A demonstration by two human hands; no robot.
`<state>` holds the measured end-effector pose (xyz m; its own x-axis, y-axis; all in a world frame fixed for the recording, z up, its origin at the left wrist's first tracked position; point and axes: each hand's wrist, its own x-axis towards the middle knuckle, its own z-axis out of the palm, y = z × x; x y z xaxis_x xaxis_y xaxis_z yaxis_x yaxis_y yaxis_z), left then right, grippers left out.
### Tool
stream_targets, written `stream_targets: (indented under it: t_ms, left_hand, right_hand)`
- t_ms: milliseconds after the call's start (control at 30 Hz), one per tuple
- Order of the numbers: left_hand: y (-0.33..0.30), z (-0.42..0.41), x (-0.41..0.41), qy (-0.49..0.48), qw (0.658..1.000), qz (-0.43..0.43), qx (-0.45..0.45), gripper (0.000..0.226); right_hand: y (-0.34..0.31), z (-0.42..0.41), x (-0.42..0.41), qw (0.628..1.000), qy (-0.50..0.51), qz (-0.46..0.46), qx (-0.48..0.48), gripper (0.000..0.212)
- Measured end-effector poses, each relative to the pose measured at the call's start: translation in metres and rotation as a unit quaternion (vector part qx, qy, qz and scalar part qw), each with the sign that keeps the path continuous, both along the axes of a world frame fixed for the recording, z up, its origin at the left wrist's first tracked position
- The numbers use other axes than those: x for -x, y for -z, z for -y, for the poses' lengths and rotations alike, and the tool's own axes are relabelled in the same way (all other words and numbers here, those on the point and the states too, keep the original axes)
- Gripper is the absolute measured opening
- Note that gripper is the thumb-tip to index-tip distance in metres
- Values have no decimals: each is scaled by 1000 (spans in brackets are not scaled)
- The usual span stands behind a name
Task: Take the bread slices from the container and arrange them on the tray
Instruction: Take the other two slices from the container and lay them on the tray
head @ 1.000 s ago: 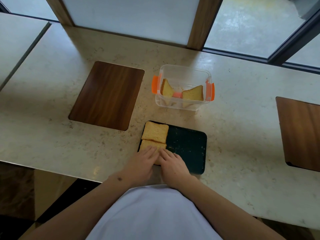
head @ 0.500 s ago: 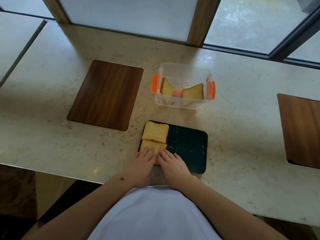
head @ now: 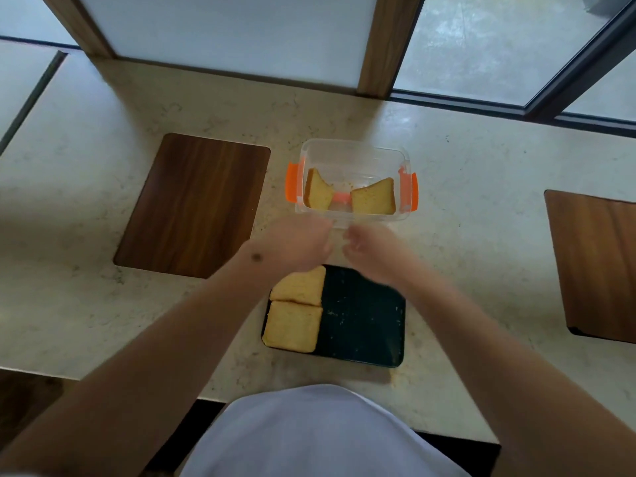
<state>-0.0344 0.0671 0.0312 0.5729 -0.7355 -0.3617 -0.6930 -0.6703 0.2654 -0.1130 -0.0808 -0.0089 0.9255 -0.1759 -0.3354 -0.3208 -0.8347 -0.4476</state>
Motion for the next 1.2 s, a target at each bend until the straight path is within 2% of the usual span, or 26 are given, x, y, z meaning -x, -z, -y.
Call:
stream_targets:
  t_ms: [67, 167, 200, 333, 467, 533, 667, 767, 967, 1067, 1167, 1200]
  left_hand:
    - [-15, 29, -24, 59, 988, 141, -5, 16]
    - [-21, 76, -55, 118, 972, 190, -76, 7]
    - [-21, 86, -60, 141, 966, 193, -104, 6]
    - [-3, 102, -77, 174, 953, 164, -185, 26]
    - [34, 112, -79, 154, 950, 129, -239, 13]
    - [46, 117, -82, 161, 944, 132, -257, 16]
    - [64, 129, -102, 116, 954, 100, -259, 34]
    - [72, 130, -110, 99, 965, 67, -231, 26]
    - [58, 124, -121, 48, 989, 19, -137, 19]
    - [35, 126, -113, 34, 994, 36, -98, 19]
    - [5, 126, -103, 50, 991, 101, -79, 21]
    - [-7, 125, -99, 50, 989, 121, -67, 21]
  right_hand:
    - [-15, 28, -33, 994, 11, 60, 88, 24]
    - [-20, 59, -79, 986, 0, 62, 154, 27]
    - [-19, 64, -86, 985, -12, 41, 165, 27]
    - [-10, 75, -108, 976, -84, -40, 194, 32]
    - [9, 76, -124, 954, -159, -121, 225, 17]
    - [16, 74, -131, 947, -169, -152, 227, 15]
    - [23, 70, -141, 935, -168, -206, 236, 7]
    - [26, 68, -147, 927, -178, -217, 249, 9]
    - [14, 75, -156, 952, -149, -159, 213, 12]
    - [-6, 79, -151, 960, -120, -141, 208, 14]
    - [-33, 82, -143, 963, -99, -108, 228, 7]
    - [-45, 84, -139, 962, -93, -94, 241, 11]
